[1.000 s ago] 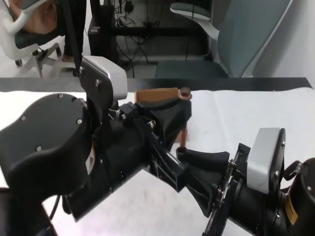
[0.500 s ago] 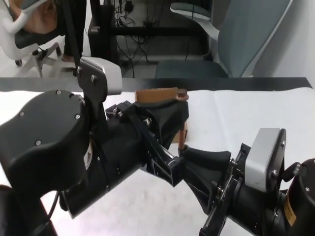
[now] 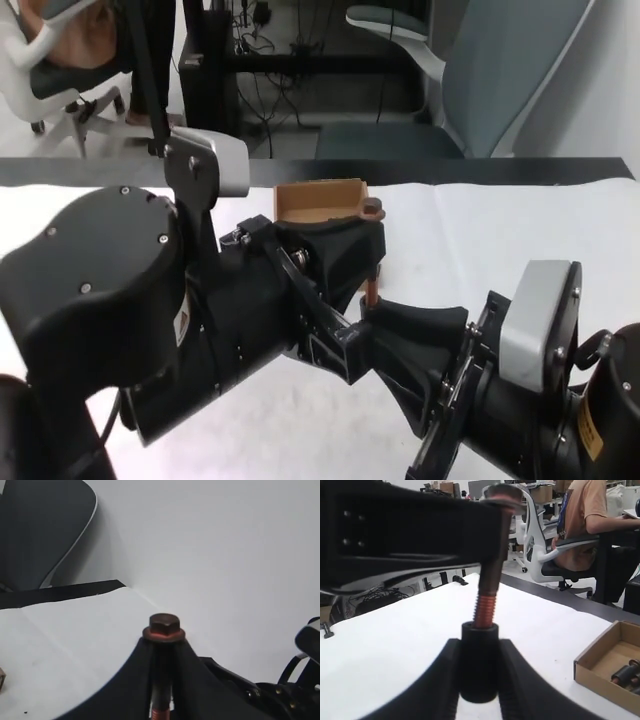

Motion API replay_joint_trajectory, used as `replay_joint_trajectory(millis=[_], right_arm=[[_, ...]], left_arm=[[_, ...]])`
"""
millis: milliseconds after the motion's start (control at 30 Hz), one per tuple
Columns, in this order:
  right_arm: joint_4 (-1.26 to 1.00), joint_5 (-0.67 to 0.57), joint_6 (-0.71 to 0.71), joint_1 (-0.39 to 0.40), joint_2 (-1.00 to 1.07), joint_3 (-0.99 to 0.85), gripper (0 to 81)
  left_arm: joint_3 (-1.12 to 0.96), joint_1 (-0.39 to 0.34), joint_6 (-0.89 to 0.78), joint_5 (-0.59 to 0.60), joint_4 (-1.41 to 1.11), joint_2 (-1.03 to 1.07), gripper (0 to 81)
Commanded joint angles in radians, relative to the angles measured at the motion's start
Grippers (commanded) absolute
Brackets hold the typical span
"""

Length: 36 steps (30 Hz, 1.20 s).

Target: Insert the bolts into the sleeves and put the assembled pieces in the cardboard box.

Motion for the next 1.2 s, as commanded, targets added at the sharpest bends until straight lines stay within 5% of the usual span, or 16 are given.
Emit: replay_joint_trajectory(millis=[0, 200, 267, 533, 600, 700, 733, 967, 1167], right_arm=[[-0.032, 0.019, -0.004, -0.001, -0.004, -0.003, 0.6], [-0.032, 0.019, -0.004, -0.001, -0.004, -0.003, 0.6], [-0.032, 0.03, -0.004, -0.001, -0.004, -0.003, 0.6], [0.029, 0.172, -0.048, -0.002, -0.004, -0.003, 0.6], [0.069, 0.2, -0.048, -0.006, -0.004, -0.003, 0.6], [0.132, 0.191, -0.048, -0.027, -0.004, -0.029, 0.6], [0.165, 0.191, -0.048, -0.038, -0.004, -0.049, 0.6], [0.424, 0.191, -0.154, -0.133, 0.063, -0.235, 0.6], [0.477, 0.131, -0.152, -0.244, 0.261, -0.424, 0.6]], left_arm=[[0.001, -0.001, -0.016, 0.06, 0.03, -0.013, 4.8], [0.001, -0.001, -0.019, 0.09, 0.067, -0.013, 58.9], [0.001, -0.001, -0.019, 0.09, 0.067, -0.013, 70.0], [-0.001, 0.0, -0.02, 0.058, 0.044, -0.113, 70.0], [-0.001, 0.0, 0.012, 0.033, 0.061, -0.166, 57.5], [-0.001, 0.0, 0.096, -0.032, 0.14, -0.274, 10.5], [-0.001, 0.0, 0.133, -0.069, 0.176, -0.307, 2.1], [-0.001, 0.0, 0.373, -0.604, 0.575, -0.603, 1.8], [-0.001, 0.0, 0.383, -0.685, 0.828, -0.77, 1.8]])
